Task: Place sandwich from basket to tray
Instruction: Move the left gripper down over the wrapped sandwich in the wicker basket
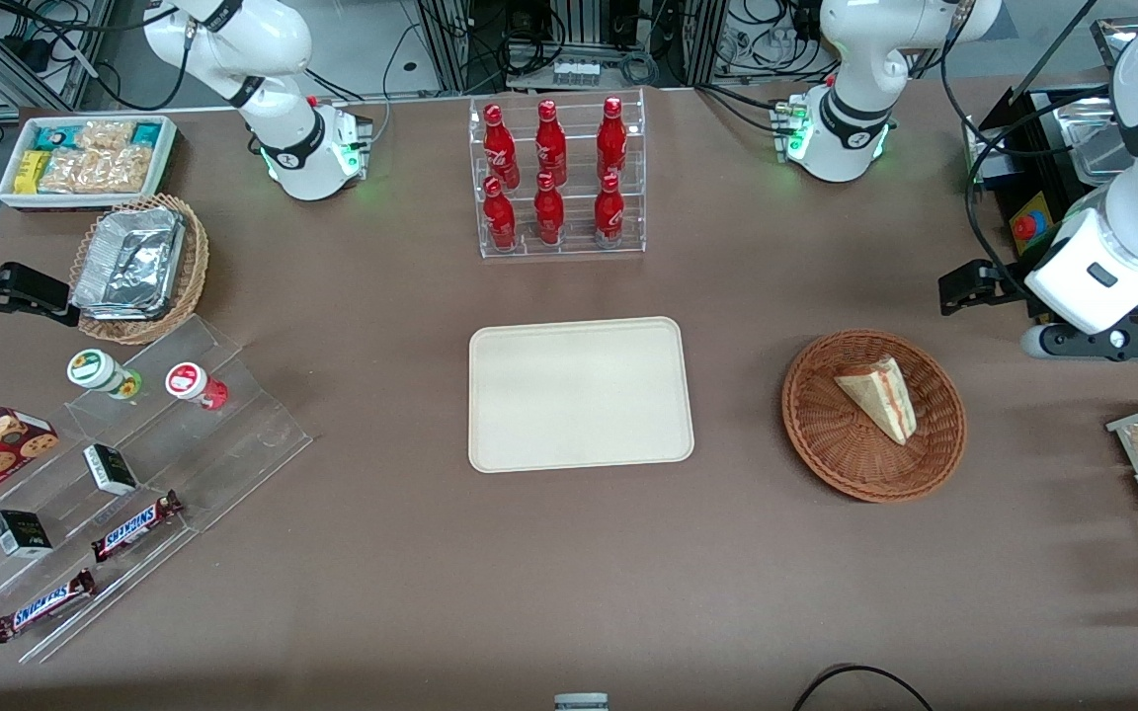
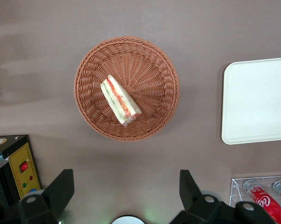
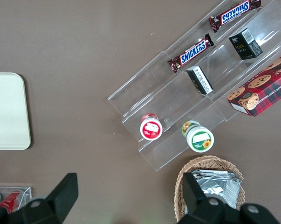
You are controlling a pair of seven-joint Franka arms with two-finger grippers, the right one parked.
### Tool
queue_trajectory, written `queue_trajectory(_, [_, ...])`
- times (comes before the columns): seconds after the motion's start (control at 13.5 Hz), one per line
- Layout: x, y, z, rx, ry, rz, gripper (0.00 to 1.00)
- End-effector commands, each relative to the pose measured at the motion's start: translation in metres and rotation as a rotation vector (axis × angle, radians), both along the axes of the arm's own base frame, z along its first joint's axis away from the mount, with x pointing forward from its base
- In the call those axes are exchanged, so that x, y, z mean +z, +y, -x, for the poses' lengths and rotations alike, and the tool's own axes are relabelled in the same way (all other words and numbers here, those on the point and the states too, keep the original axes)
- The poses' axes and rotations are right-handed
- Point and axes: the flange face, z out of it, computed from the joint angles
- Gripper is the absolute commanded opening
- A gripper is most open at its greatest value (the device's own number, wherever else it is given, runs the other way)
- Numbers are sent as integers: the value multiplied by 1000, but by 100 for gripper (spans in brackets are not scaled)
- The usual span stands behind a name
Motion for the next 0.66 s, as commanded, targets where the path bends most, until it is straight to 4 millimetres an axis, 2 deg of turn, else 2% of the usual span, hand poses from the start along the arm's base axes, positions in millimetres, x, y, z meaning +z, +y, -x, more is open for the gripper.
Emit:
queue_trajectory(0.0, [7,1,5,-21,-7,-12,100])
queue_trajectory(0.37, [-24,0,2,-22,20,-18,100])
queue_trajectory(0.59, [-63,0,2,-23,30,-20,100])
